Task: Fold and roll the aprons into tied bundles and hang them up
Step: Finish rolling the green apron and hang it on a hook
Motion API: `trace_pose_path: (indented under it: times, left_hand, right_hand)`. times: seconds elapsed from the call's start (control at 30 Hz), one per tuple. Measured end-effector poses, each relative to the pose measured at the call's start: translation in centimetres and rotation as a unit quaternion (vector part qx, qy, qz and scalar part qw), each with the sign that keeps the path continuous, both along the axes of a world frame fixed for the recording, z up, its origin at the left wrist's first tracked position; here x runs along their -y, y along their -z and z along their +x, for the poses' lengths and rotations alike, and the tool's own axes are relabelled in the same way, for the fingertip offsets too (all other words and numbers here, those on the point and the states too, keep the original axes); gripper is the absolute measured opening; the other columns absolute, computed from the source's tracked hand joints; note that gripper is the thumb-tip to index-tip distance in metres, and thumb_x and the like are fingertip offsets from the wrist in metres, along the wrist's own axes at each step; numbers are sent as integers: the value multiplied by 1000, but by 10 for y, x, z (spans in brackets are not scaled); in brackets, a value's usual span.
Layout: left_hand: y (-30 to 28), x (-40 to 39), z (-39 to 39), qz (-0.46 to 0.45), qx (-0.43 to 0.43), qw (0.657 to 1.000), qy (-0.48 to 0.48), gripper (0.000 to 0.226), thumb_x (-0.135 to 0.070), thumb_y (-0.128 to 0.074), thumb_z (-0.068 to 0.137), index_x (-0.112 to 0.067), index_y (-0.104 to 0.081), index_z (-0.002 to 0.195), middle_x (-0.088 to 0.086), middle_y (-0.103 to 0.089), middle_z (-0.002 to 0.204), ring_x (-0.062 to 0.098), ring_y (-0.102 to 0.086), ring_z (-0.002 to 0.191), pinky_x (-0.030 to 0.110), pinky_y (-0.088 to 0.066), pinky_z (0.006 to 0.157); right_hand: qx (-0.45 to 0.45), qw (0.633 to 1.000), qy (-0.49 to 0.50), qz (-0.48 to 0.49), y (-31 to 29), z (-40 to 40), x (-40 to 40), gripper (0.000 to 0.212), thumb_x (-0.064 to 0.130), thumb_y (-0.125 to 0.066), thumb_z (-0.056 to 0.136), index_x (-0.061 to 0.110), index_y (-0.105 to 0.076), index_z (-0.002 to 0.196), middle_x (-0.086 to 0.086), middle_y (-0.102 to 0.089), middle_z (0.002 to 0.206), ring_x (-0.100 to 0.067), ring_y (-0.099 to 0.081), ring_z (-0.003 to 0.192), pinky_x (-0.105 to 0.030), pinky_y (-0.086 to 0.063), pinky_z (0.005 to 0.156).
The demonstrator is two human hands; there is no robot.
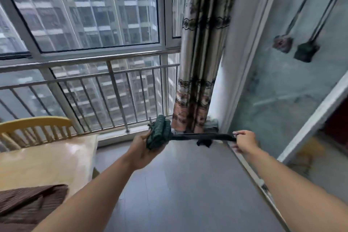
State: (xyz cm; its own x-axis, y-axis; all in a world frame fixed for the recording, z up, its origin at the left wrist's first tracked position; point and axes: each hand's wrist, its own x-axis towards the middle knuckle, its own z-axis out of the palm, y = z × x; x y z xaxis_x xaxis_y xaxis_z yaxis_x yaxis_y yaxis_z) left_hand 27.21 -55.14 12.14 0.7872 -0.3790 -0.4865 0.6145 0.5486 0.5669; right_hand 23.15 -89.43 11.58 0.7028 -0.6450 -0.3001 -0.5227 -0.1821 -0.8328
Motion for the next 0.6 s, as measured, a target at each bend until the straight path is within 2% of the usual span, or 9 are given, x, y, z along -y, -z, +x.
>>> trace_pose_path:
  times: [0.07,0.13,0.17,0.23,0.27,0.33,0.43,0.5,0.6]
  left_hand:
    - [12,28,15,6,-20,999,25,38,-22,-38,108,-1,-62,127,22,-72,119,32,-73,91,34,-64,72]
    - [24,57,29,7,-31,999,36,36,-18,-37,108,-3,-59,132,21,-70,118,30,-73,85,29,-62,61]
    - [29,78,40,8,-42,998,45,36,-15,-35,107,-3,-58,132,20,-70,112,27,-71,79,26,-59,55]
    - [33,111,60,33,-69,996,46,36,-11,-33,104,-5,-57,130,17,-67,101,23,-62,72,23,-51,45]
    - [38,126,72,46,-85,993,66,36,-14,-33,104,-4,-57,129,17,-66,97,22,-59,69,22,-47,42]
    - [46,159,99,70,-111,983,129,40,-22,-33,106,-4,-59,130,20,-67,95,21,-57,60,22,-45,39]
    - [50,205,140,98,-103,968,207,42,-30,-39,107,-3,-64,127,23,-69,98,24,-63,57,22,-51,40]
    - [46,232,165,144,-88,958,231,45,-31,-40,107,0,-63,130,23,-71,106,28,-68,68,25,-55,44]
    - [27,277,195,192,-76,950,236,54,-45,-42,107,0,-58,132,22,-68,118,33,-67,87,35,-59,61]
  right_hand:
    - [37,999,34,-7,-24,13,36,16,18,-58,99,17,-74,95,-7,-72,71,-22,-68,47,-29,-51,44]
    - [85,995,48,-15,-57,32,52,28,36,-60,99,20,-70,80,-7,-73,72,-28,-70,58,-41,-60,58]
    - [114,992,47,0,-76,45,61,30,37,-58,100,19,-69,78,-6,-71,75,-28,-68,61,-40,-60,59]
    - [141,989,-3,53,-111,67,67,22,31,-56,103,20,-67,88,-1,-62,69,-18,-60,58,-26,-53,50]
    - [145,987,-37,58,-127,78,69,17,27,-57,104,20,-68,94,2,-56,62,-13,-56,54,-21,-49,47]
    - [139,983,-110,55,-154,105,75,15,20,-60,102,17,-71,92,4,-50,56,-13,-49,53,-20,-48,47]
    - [118,968,-217,37,-185,143,84,14,10,-69,96,14,-73,83,-3,-54,67,-16,-52,63,-25,-56,55]
    - [97,962,-256,7,-205,165,92,19,-9,-62,93,8,-69,88,-12,-65,82,-23,-63,77,-29,-62,63]
    - [56,955,-290,-29,-231,189,116,26,-20,-62,86,3,-64,99,-17,-61,94,-27,-67,81,-28,-63,65]
